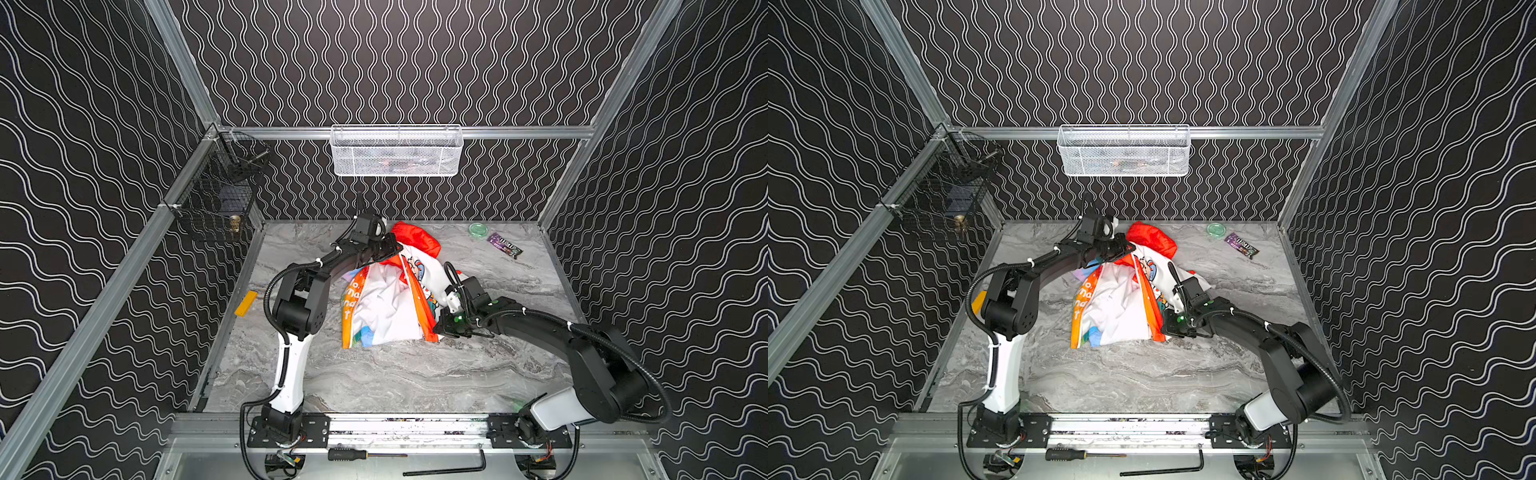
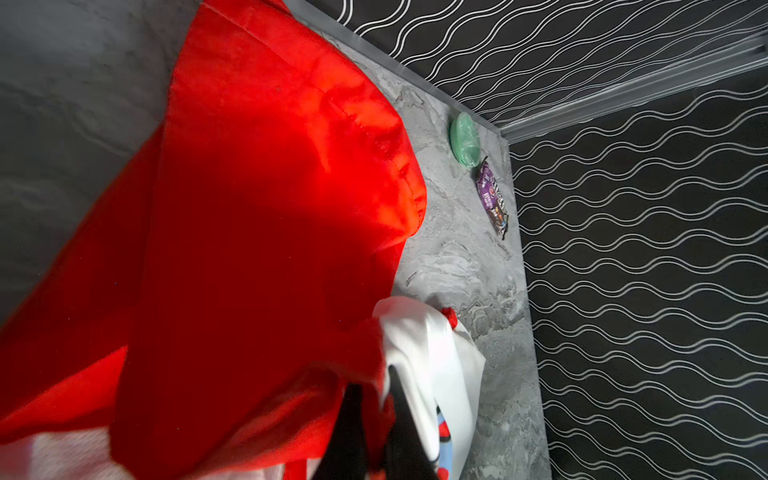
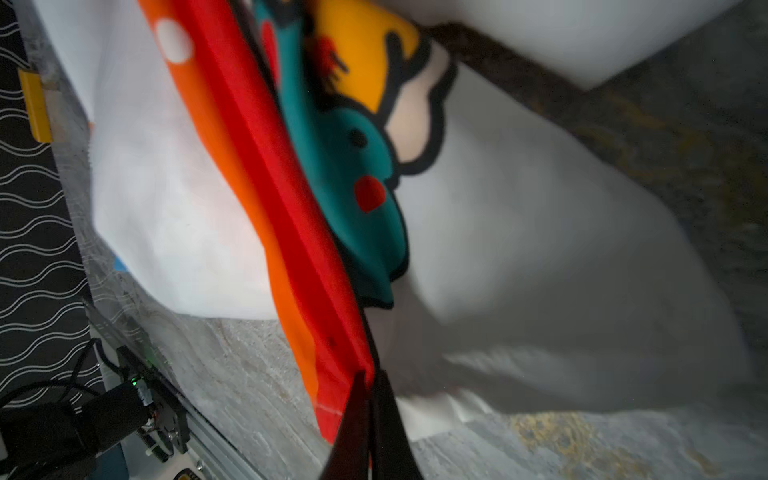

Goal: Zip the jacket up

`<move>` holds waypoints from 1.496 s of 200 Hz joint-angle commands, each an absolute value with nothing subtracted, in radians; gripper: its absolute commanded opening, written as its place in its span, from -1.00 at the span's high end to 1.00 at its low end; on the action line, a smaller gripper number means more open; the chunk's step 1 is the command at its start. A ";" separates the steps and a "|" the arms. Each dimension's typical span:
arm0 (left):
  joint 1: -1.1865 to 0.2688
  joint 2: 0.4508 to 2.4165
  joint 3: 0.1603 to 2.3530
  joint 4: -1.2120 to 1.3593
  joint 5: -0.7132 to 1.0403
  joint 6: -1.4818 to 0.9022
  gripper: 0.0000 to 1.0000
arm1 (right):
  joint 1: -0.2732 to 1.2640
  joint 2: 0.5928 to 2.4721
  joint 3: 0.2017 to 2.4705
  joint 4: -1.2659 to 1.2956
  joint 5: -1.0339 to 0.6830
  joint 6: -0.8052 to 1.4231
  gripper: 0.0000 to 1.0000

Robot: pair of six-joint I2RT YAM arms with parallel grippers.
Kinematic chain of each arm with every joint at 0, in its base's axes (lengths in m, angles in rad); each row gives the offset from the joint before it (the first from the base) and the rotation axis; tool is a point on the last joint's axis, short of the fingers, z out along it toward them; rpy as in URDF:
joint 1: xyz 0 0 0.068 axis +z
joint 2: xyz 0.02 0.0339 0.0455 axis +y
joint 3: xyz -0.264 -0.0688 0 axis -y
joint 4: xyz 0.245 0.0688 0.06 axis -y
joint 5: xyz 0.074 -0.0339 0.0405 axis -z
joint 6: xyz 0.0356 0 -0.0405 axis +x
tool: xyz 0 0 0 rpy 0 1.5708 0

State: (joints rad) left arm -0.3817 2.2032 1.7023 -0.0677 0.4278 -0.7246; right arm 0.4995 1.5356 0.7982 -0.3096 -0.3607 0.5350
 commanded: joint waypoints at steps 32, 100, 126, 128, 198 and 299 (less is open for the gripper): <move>-0.364 2.106 1.665 -0.248 0.239 -0.605 -0.20 | 0.444 1.580 0.781 -0.311 -0.328 0.587 1.00; -0.309 1.887 1.482 -0.402 0.110 -0.518 -0.30 | 0.408 1.535 0.793 -0.356 -0.279 0.582 0.41; -0.300 1.794 1.379 -0.435 0.090 -0.495 -0.30 | 0.408 1.490 0.850 -0.405 -0.224 0.570 0.11; -0.301 1.787 1.371 -0.440 0.089 -0.494 -0.30 | 0.408 1.489 0.856 -0.409 -0.220 0.569 0.10; -0.304 1.522 1.023 -0.437 0.133 -0.545 -0.24 | 0.431 1.525 1.115 -0.395 -0.249 0.569 -0.01; -0.348 1.418 0.793 -0.368 0.162 -0.602 -0.15 | 0.620 1.993 1.565 -0.289 -0.402 0.665 0.30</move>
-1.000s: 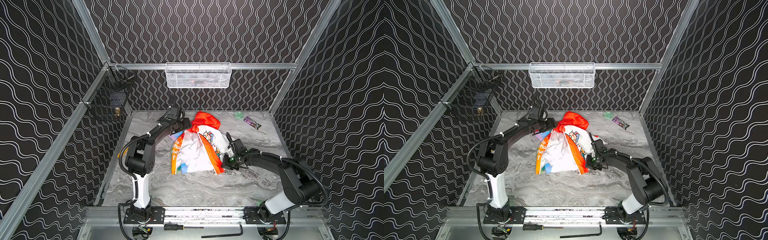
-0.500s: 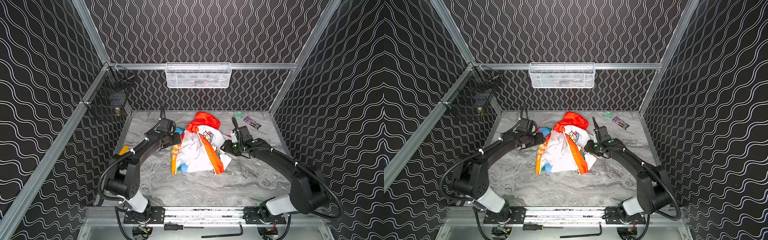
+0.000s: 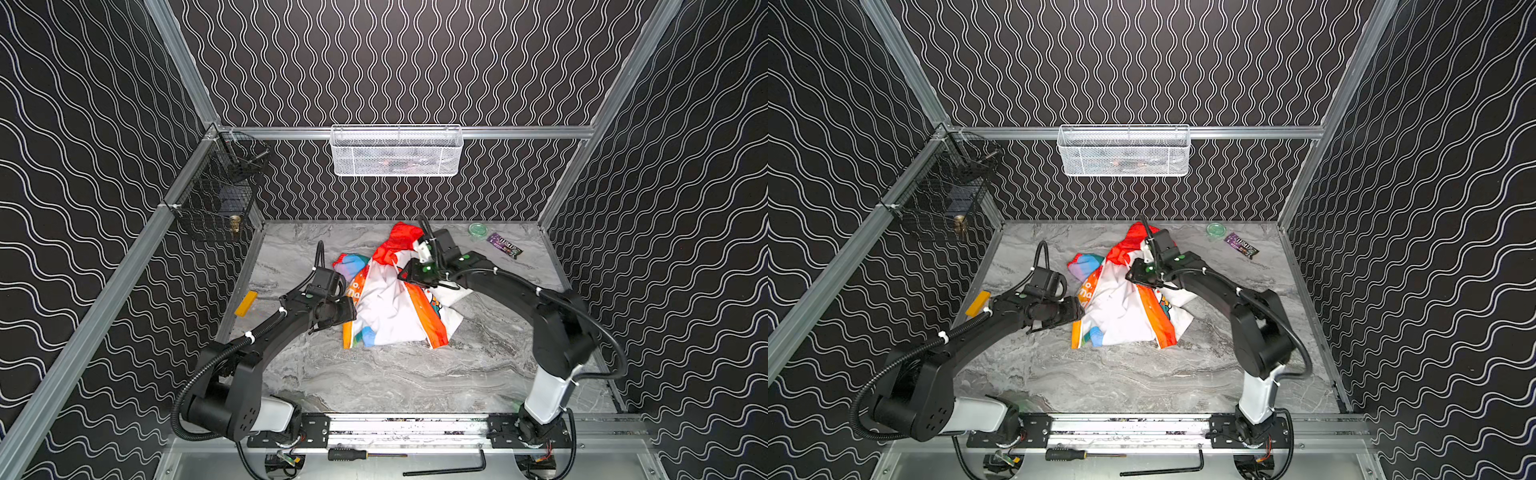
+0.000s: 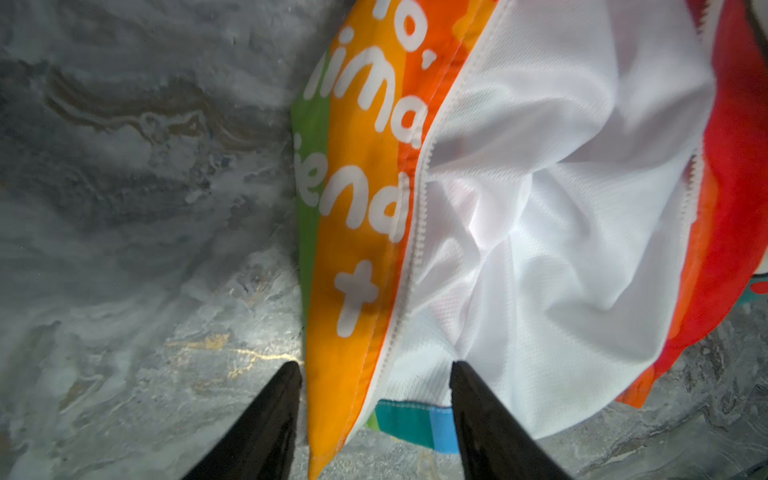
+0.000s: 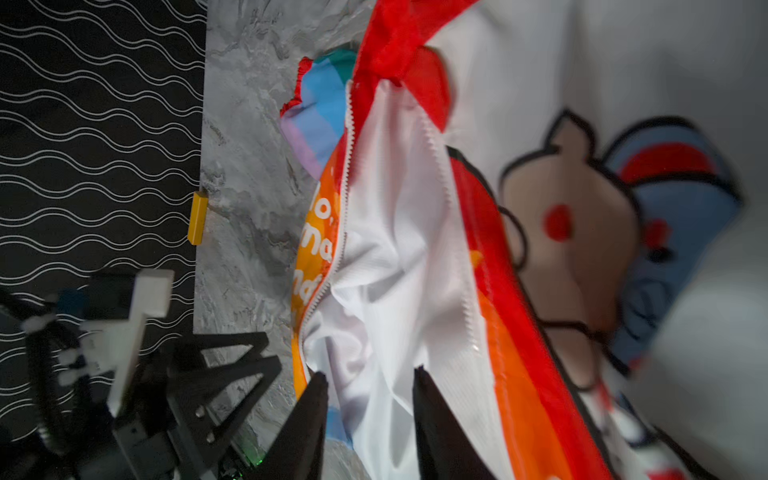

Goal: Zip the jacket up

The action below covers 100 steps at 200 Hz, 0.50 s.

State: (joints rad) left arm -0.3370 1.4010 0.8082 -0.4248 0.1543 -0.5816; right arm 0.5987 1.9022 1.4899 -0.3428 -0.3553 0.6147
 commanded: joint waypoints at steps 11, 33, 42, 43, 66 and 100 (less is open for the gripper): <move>-0.354 1.432 0.789 -0.362 0.151 -0.597 -0.12 | 0.625 2.034 1.598 -0.262 -0.422 0.683 0.30; -0.360 1.455 0.780 -0.347 0.146 -0.587 -0.05 | 0.628 2.105 1.608 -0.152 -0.455 0.744 0.27; -0.361 1.464 0.776 -0.344 0.143 -0.584 -0.03 | 0.627 2.131 1.615 -0.110 -0.468 0.762 0.24; -0.362 1.464 0.774 -0.345 0.143 -0.584 -0.03 | 0.627 2.133 1.616 -0.106 -0.470 0.763 0.24; -0.361 1.480 0.758 -0.333 0.137 -0.581 0.07 | 0.627 2.188 1.651 -0.042 -0.484 0.792 0.17; -0.361 1.500 0.756 -0.327 0.132 -0.574 0.34 | 0.627 2.264 1.707 -0.011 -0.491 0.819 0.08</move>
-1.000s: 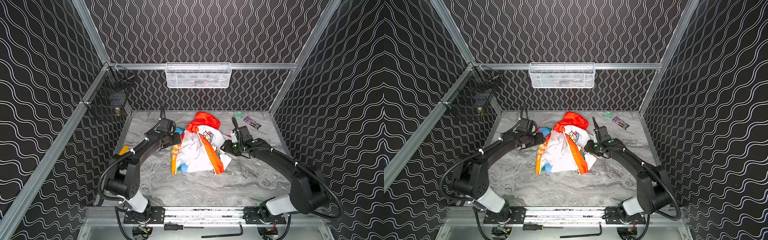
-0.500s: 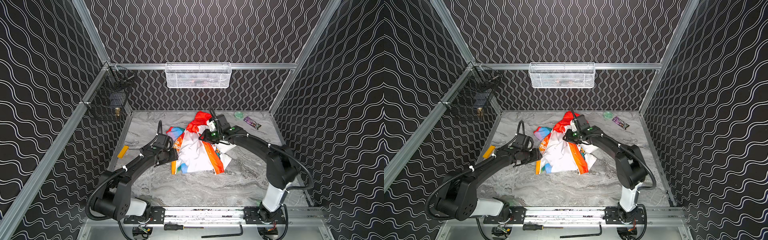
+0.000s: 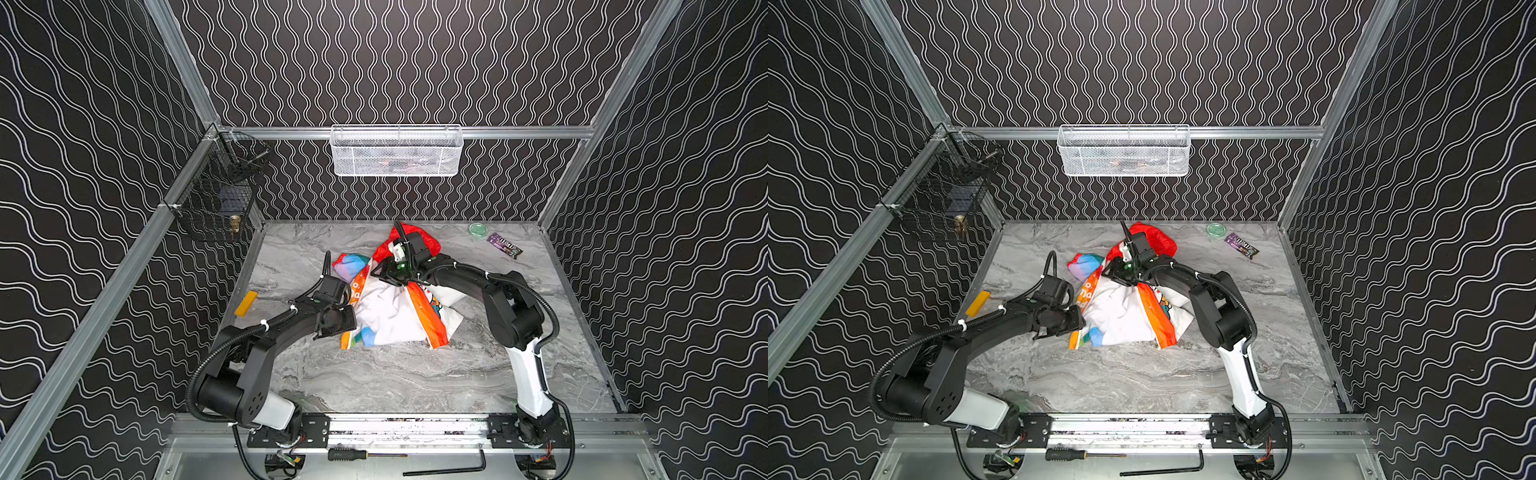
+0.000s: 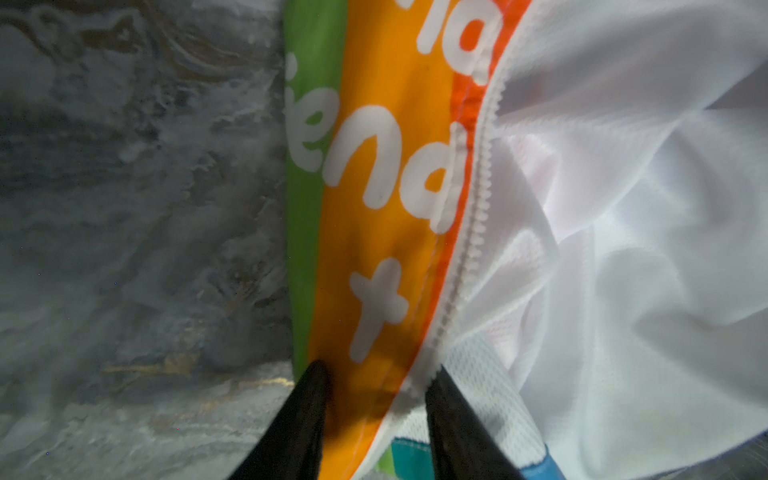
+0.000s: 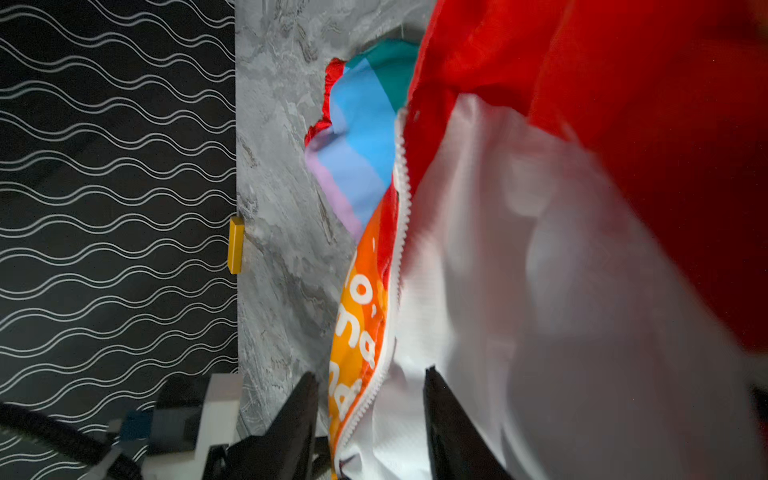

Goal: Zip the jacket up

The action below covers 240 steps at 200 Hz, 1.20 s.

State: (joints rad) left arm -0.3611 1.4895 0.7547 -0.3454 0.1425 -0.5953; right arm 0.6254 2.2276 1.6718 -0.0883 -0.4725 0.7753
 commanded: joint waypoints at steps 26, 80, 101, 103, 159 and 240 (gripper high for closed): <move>-0.361 1.503 0.760 -0.329 0.130 -0.567 0.49 | 0.627 2.312 1.736 0.000 -0.486 0.831 0.07; -0.362 1.483 0.788 -0.374 0.119 -0.550 0.75 | 0.627 2.391 1.800 0.053 -0.490 0.863 0.15; -0.361 1.465 0.800 -0.398 0.119 -0.546 0.77 | 0.627 2.434 1.860 0.039 -0.501 0.867 0.27; -0.361 1.463 0.801 -0.399 0.118 -0.545 0.77 | 0.627 2.437 1.866 0.040 -0.502 0.867 0.29; -0.360 1.476 0.777 -0.408 0.111 -0.549 -0.04 | 0.628 2.454 1.924 0.073 -0.546 0.886 0.79; -0.360 1.416 0.717 -0.424 0.098 -0.566 0.00 | 0.633 2.415 1.902 0.109 -0.582 0.902 0.95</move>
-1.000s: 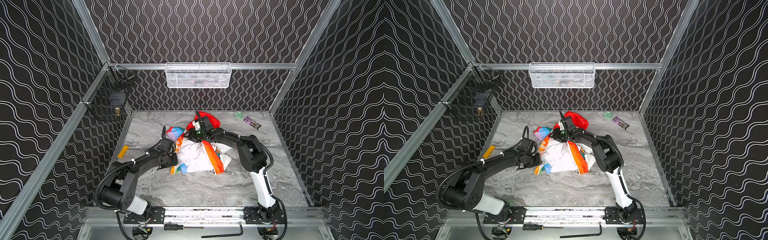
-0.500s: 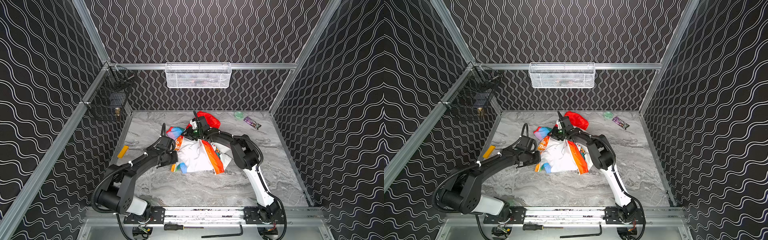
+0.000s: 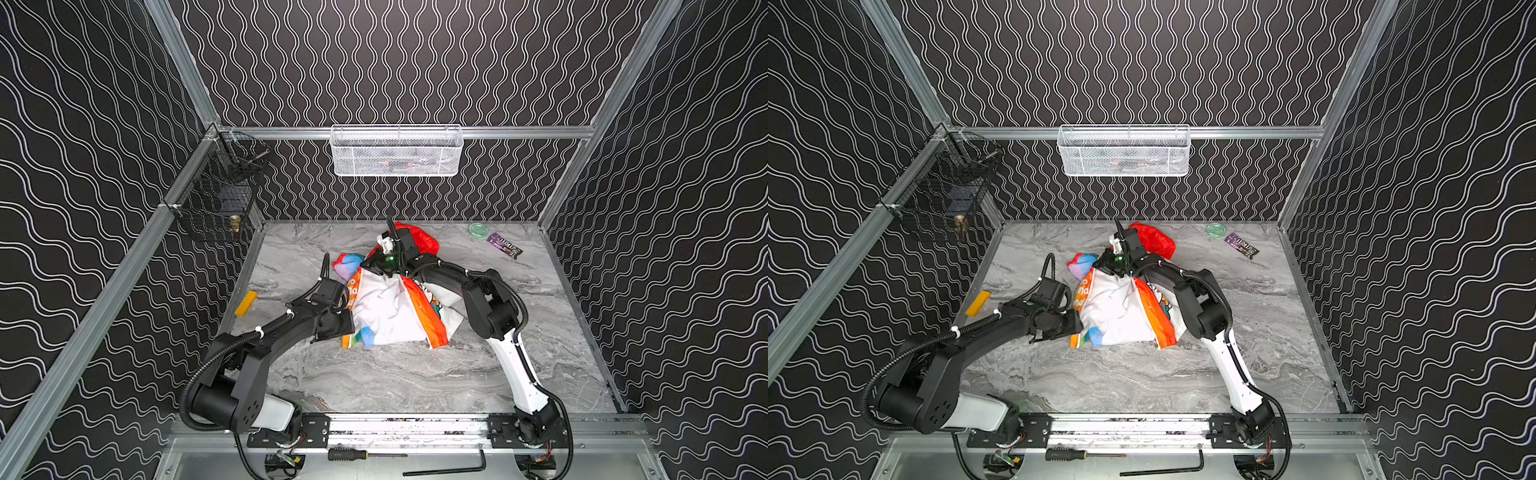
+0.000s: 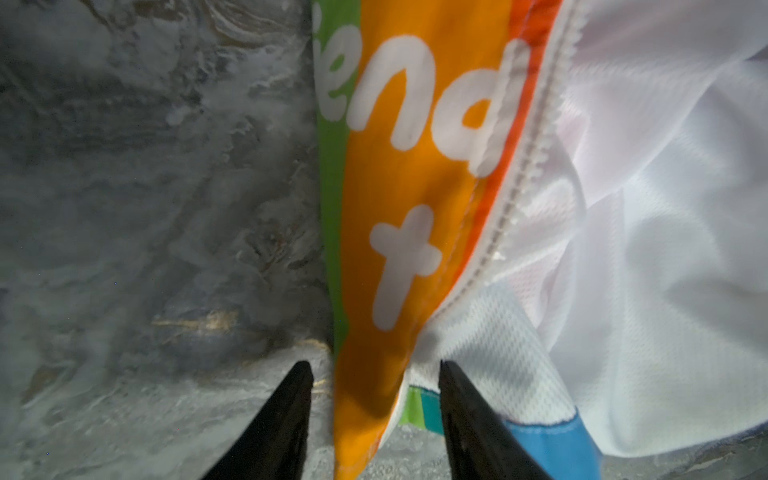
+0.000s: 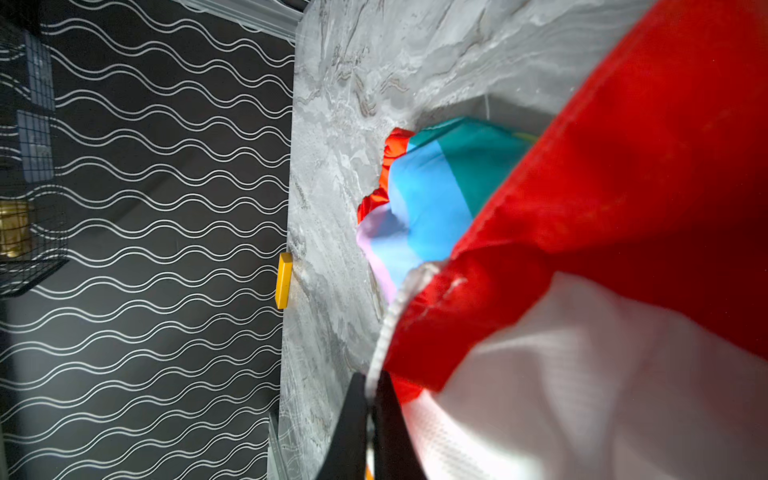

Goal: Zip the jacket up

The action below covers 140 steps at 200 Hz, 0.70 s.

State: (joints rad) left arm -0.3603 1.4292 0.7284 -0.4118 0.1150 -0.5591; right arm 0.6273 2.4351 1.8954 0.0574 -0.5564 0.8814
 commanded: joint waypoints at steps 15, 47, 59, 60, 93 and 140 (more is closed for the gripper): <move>-0.360 1.407 0.712 -0.422 0.098 -0.570 0.08 | 0.636 2.416 1.908 0.109 -0.587 0.905 0.96; -0.360 1.406 0.716 -0.424 0.110 -0.568 0.43 | 0.640 2.404 1.916 0.110 -0.595 0.910 0.96; -0.360 1.394 0.723 -0.434 0.112 -0.566 0.61 | 0.640 2.400 1.918 0.108 -0.597 0.908 0.96; -0.360 1.392 0.724 -0.435 0.112 -0.566 0.62 | 0.640 2.399 1.919 0.107 -0.597 0.908 0.96; -0.360 1.355 0.756 -0.480 0.113 -0.550 1.00 | 0.641 2.387 1.929 0.103 -0.598 0.908 0.96; -0.360 1.292 0.821 -0.552 0.159 -0.513 1.00 | 0.637 2.372 1.960 0.045 -0.597 0.877 0.96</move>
State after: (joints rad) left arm -0.3603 1.3209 0.7879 -0.5007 0.1219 -0.5484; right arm 0.6353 2.3955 1.9408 0.0681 -0.5884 0.9039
